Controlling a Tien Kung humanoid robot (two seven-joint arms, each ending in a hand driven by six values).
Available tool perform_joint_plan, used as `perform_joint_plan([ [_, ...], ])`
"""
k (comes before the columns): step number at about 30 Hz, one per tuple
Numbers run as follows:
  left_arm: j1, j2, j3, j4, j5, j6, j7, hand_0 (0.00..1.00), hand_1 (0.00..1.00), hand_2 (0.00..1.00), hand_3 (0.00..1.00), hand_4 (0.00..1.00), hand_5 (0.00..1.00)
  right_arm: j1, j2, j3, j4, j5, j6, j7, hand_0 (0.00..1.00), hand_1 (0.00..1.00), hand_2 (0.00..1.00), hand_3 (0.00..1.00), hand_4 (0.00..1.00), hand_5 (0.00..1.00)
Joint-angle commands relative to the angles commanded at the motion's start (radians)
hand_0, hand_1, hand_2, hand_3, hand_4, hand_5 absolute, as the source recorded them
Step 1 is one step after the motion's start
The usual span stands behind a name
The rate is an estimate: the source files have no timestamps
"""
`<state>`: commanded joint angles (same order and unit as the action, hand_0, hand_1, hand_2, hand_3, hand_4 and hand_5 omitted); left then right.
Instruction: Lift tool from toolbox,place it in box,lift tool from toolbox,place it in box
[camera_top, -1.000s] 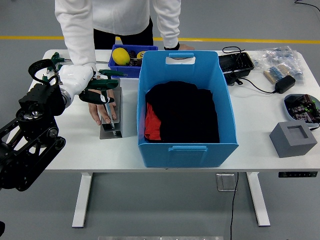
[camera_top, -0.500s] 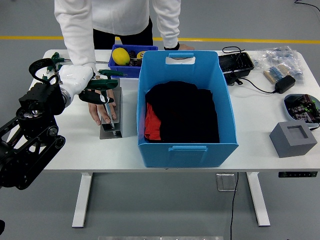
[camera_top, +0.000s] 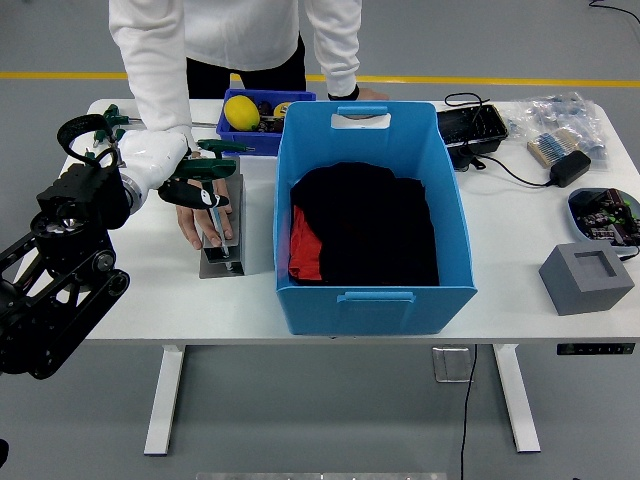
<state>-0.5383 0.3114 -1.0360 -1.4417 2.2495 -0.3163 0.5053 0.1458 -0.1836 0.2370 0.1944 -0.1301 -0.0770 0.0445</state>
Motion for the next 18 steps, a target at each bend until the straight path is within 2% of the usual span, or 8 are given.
perform_joint_plan([
  [18, 0.001, -0.002, 0.017, -0.004, -0.011, -0.006, 0.005, 0.242, 0.106, 0.122, 0.191, 0.998, 0.696, -0.006, 0.000, -0.008, 0.001, 0.002, 0.000, 0.000, 0.672, 0.643, 0.707, 0.575, 0.781, 0.729],
])
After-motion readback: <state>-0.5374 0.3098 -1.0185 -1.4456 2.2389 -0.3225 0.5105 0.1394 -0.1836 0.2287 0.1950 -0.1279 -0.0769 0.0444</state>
